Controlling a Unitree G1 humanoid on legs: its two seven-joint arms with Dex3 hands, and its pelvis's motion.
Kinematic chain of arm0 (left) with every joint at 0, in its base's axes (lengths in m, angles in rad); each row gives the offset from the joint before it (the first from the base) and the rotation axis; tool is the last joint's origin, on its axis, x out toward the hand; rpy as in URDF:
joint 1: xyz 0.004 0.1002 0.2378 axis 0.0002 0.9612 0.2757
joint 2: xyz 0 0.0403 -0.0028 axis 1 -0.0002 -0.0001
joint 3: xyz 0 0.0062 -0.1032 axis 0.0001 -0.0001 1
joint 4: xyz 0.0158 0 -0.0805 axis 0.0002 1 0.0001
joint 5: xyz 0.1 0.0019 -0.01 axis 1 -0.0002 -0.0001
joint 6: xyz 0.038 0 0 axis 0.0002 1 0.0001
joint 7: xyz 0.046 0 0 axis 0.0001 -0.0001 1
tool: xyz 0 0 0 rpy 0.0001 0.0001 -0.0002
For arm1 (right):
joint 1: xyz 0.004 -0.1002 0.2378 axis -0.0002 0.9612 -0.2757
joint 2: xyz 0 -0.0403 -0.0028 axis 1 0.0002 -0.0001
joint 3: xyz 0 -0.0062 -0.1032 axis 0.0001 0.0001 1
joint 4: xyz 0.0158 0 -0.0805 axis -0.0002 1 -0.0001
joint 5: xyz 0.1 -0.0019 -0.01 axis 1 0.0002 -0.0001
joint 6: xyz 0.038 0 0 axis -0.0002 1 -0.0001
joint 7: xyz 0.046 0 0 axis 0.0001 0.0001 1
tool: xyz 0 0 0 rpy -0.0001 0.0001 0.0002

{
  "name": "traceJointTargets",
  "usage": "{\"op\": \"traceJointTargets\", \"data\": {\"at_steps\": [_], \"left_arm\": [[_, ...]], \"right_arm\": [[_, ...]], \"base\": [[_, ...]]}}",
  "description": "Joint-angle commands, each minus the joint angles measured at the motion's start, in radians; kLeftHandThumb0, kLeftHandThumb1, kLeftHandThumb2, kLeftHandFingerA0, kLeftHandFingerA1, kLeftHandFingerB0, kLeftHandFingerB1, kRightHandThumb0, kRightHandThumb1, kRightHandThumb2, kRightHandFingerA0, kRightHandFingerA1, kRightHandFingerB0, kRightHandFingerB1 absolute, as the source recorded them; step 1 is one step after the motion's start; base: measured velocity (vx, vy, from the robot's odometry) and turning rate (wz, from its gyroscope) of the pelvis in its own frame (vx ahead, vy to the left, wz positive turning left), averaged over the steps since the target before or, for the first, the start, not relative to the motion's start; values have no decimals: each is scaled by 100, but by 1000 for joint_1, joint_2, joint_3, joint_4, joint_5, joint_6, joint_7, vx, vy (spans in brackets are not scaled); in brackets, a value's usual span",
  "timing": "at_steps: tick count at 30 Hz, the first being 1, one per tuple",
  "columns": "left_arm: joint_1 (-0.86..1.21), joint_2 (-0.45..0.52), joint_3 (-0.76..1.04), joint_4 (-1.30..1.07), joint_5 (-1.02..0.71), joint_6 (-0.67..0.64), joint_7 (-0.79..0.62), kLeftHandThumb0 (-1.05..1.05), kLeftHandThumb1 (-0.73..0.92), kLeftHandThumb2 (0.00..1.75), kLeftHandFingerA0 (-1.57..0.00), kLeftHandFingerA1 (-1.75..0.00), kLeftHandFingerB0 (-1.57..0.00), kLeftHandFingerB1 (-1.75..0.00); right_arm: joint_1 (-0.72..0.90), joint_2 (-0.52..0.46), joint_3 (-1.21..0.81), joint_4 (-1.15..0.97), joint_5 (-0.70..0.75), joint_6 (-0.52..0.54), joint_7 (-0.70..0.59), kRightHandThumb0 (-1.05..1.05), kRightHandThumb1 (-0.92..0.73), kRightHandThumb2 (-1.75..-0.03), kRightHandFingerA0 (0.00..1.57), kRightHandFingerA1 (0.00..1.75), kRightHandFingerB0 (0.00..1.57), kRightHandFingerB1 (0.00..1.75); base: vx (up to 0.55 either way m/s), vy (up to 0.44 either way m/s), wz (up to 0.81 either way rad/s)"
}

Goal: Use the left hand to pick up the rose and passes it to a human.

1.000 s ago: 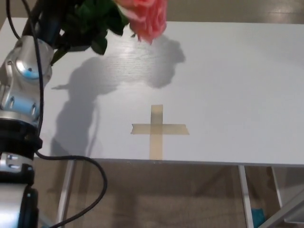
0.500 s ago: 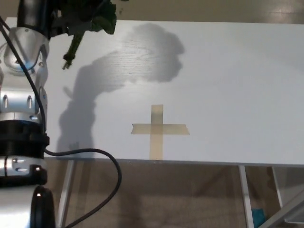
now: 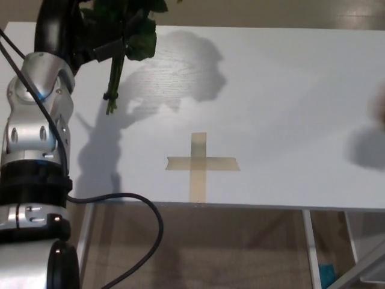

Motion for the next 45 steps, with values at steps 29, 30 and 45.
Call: {"op": "traceJointTargets", "data": {"at_steps": [29,30,45], "left_arm": [[41,-3,-53,55,-54,6,-22,-19,81,69,-97,-146,-81,-108],[46,-6,-64,49,-49,4,-23,-19,82,68,-98,-145,-81,-106],[33,-97,-174,37,-49,31,-25,-17,82,70,-97,-142,-78,-104]], "right_arm": [[0,-7,0,4,7,21,5,-55,-81,-64,62,56,46,36],[0,-6,0,4,7,20,5,-55,-81,-64,62,56,46,36],[-8,-2,4,0,4,19,7,-55,-80,-64,62,56,45,36]], "base": [[0,0,0],[0,0,0],[0,0,0]]}}
